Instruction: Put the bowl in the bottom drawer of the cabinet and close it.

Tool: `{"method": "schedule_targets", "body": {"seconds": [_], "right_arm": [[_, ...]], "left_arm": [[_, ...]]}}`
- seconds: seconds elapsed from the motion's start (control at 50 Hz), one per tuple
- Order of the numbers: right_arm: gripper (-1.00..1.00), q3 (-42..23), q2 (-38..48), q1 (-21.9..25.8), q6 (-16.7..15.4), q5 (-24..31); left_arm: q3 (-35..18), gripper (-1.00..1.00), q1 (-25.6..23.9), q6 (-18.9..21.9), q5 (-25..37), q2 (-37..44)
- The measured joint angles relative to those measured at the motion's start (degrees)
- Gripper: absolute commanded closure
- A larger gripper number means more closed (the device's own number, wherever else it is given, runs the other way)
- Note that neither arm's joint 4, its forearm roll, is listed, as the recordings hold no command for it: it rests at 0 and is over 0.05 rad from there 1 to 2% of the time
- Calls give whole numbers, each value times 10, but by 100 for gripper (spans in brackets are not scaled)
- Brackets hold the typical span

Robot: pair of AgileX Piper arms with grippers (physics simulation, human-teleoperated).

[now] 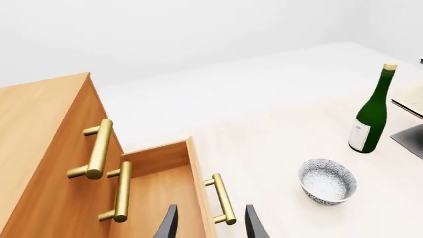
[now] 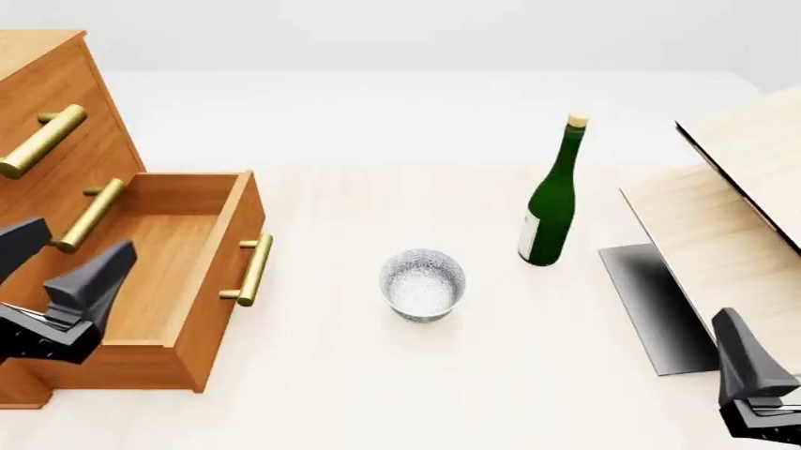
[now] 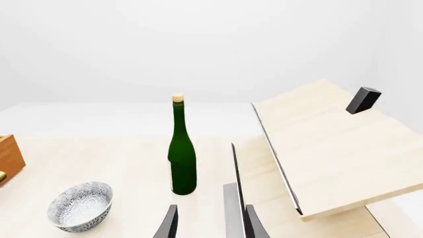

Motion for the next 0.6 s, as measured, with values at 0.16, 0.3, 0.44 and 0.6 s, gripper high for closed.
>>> {"method": "schedule_targets", "body": {"seconds": [0.16, 0.3, 0.44, 0.6], "right_arm": [[-100, 0, 0, 0, 0, 0], [-100, 0, 0, 0, 0, 0], [-100, 0, 0, 0, 0, 0], [-100, 0, 0, 0, 0, 0]], "left_arm": [[-37, -100, -11, -25, 31, 19], [-71, -100, -15, -36, 59, 36], [-103, -100, -21, -45, 82, 63], [-137, -100, -35, -52, 103, 96]]}}
